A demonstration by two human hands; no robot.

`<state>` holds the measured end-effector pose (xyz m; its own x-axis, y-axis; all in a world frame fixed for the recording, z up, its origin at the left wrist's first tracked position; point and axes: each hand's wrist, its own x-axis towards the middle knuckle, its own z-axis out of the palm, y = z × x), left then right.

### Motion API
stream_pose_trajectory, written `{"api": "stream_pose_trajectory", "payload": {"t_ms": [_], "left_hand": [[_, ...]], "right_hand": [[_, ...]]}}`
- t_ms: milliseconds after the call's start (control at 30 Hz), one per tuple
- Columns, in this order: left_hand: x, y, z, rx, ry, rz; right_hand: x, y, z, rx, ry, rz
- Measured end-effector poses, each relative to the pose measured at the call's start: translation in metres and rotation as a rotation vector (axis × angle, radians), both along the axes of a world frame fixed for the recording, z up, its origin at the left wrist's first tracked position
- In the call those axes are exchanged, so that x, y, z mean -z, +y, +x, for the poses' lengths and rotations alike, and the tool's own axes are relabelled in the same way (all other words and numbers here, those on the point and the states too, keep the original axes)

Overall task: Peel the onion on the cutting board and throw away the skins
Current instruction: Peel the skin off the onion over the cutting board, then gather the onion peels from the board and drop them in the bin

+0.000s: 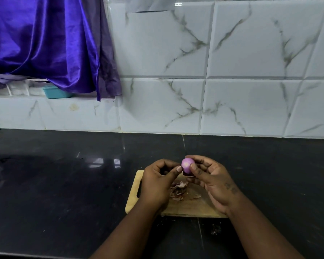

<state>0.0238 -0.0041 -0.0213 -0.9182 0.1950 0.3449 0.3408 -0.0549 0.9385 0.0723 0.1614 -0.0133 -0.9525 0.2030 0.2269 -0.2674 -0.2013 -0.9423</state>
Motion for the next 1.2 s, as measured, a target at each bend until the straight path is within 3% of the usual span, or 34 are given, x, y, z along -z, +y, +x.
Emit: {"api": "stream_pose_trajectory", "payload": {"t_ms": [200, 367, 433, 500, 700, 767, 867, 967, 1067, 1200], "left_hand": [[0.000, -0.001, -0.001, -0.057, -0.005, -0.031], [0.000, -0.006, 0.000, -0.333, 0.029, -0.224], [-0.001, -0.007, 0.001, -0.366, -0.040, -0.178], [-0.002, -0.006, 0.001, -0.277, -0.160, -0.115], [-0.005, -0.003, 0.002, 0.075, -0.343, -0.181], [-0.009, 0.001, 0.009, 0.205, -0.395, -0.162], [-0.015, 0.007, 0.016, 0.319, -0.388, -0.174], [-0.014, 0.006, 0.017, 0.330, -0.406, -0.051], [-0.014, 0.003, 0.014, 0.266, -0.448, 0.060], [-0.017, 0.011, 0.020, 0.356, -0.460, 0.032]], "right_hand": [[0.001, 0.001, 0.001, 0.084, 0.053, 0.160], [0.011, 0.007, -0.011, 0.316, -0.008, 0.297], [0.012, 0.006, -0.014, 0.346, -0.073, 0.333], [0.010, 0.001, -0.013, 0.338, -0.137, 0.363], [0.004, -0.015, -0.011, 0.189, -0.345, 0.571], [0.002, -0.026, -0.010, 0.104, -0.368, 0.520], [0.002, -0.041, -0.008, 0.019, -0.363, 0.213], [0.004, -0.036, -0.011, 0.164, -0.287, -0.008], [0.004, -0.028, -0.009, 0.353, -0.261, 0.031], [0.002, -0.047, -0.010, 0.232, -0.321, -0.049]]}}
